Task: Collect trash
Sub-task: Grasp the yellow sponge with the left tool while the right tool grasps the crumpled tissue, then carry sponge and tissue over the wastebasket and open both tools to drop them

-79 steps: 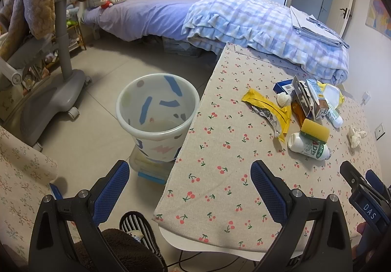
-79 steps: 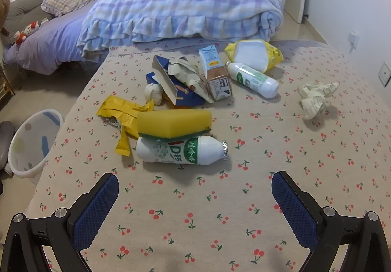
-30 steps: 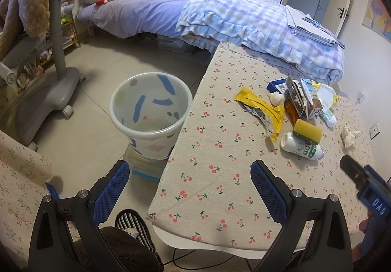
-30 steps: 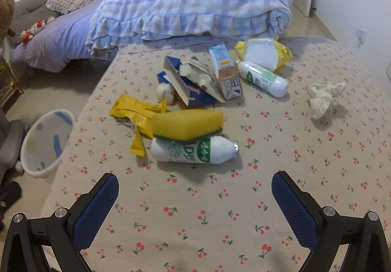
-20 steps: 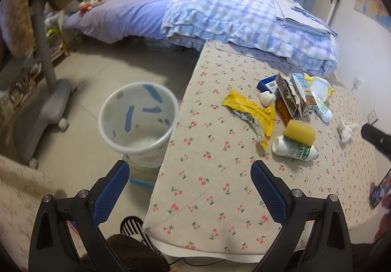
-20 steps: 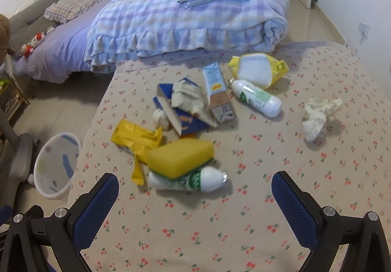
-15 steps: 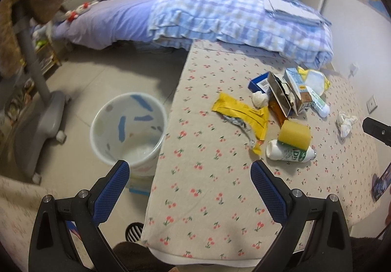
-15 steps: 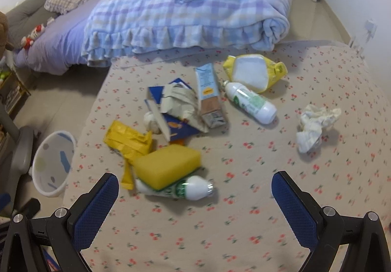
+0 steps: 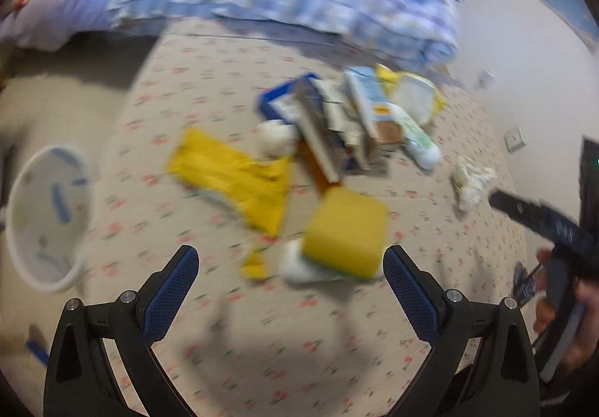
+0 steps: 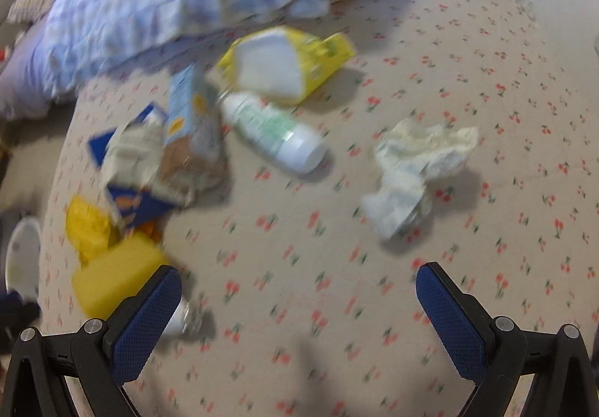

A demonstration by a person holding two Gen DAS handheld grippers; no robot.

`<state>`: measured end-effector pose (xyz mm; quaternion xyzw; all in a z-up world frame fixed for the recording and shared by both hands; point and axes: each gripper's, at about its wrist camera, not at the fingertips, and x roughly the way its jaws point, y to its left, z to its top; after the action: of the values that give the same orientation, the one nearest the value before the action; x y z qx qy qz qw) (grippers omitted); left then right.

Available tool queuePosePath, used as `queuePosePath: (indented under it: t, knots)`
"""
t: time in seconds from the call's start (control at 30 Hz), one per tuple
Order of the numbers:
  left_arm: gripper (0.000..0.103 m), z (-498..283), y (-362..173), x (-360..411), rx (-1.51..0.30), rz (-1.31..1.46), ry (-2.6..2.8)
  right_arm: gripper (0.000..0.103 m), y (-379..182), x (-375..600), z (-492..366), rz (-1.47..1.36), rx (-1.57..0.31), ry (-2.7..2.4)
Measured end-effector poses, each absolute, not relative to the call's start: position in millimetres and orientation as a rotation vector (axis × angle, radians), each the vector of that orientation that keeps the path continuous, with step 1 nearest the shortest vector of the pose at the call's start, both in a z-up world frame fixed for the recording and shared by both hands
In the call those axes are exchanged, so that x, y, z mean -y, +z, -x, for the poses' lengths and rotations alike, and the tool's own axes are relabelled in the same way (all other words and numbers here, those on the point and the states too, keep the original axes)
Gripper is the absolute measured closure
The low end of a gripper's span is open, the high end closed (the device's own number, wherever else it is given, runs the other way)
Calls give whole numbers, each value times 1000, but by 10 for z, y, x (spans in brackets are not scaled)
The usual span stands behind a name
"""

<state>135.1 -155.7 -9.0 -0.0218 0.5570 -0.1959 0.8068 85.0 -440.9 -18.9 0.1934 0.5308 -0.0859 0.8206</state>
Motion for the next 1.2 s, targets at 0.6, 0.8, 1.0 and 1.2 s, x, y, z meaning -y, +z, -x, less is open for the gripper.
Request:
queuePosePath:
  t: [0.6, 0.8, 1.0, 1.2]
  knots:
    - [45, -1492, -442, 2082, -1271, 52, -546, 44, -871, 5039, -1129, -599, -1194, -301]
    - [46, -1462, -297, 1930, -1234, 66, -538, 67, -867, 5116, -1130, -666, -1150, -263]
    - [46, -1408, -95, 1741, -1178, 104, -526, 68, -575, 4971, -1029, -605, -1088, -239]
    - [47, -1335, 95, 1517, -1127, 162, -511, 68, -324, 4767, -888, -573, -1037, -199]
